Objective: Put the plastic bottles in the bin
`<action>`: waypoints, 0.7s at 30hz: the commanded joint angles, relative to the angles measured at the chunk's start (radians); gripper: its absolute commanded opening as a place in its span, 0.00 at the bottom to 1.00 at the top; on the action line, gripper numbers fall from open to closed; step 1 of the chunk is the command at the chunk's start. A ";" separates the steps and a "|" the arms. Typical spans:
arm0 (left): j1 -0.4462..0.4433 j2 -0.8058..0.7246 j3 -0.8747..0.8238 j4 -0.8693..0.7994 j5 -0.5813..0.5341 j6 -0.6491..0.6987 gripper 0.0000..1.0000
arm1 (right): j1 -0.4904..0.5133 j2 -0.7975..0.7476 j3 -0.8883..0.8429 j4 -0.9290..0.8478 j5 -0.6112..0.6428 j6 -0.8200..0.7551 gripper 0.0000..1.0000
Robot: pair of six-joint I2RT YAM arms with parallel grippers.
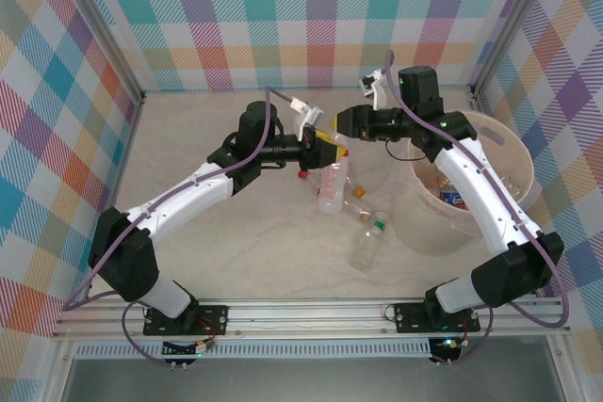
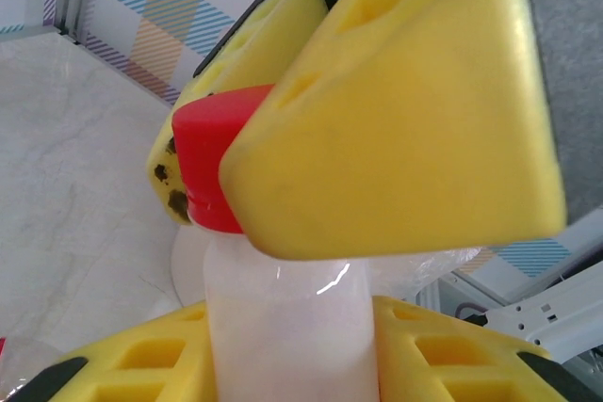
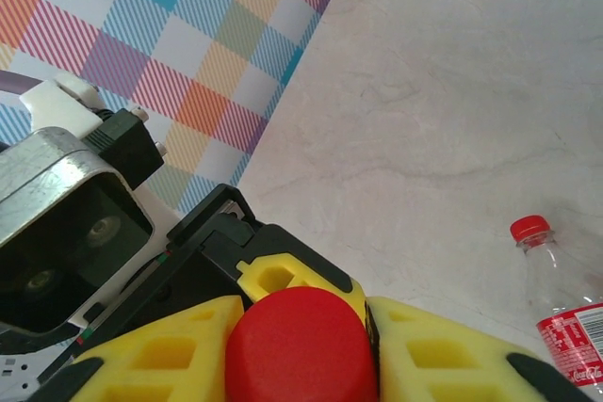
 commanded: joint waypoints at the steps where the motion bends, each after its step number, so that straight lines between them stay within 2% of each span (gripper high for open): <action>1: 0.008 0.004 0.047 0.075 0.018 -0.010 0.38 | 0.005 -0.019 -0.005 0.012 0.019 0.003 0.30; 3: 0.008 0.007 0.048 0.086 0.017 -0.024 0.42 | 0.006 -0.022 -0.004 0.013 0.034 0.000 0.29; 5: 0.010 0.008 0.056 0.088 0.013 -0.038 0.59 | 0.006 -0.031 0.002 0.009 0.072 -0.011 0.26; 8: 0.014 -0.007 0.055 0.098 0.023 -0.055 0.93 | -0.006 -0.036 0.068 -0.041 0.128 -0.057 0.23; 9: 0.015 -0.020 0.042 0.111 0.021 -0.061 0.99 | -0.013 -0.036 0.100 -0.062 0.147 -0.072 0.23; 14: 0.015 -0.069 -0.011 0.128 -0.070 -0.141 1.00 | -0.090 -0.060 0.254 -0.145 0.242 -0.116 0.21; 17: 0.015 -0.091 -0.049 0.175 -0.126 -0.219 1.00 | -0.182 -0.094 0.343 -0.178 0.306 -0.148 0.20; 21: 0.015 -0.081 -0.049 0.095 -0.197 -0.249 0.97 | -0.333 -0.143 0.450 -0.195 0.334 -0.175 0.20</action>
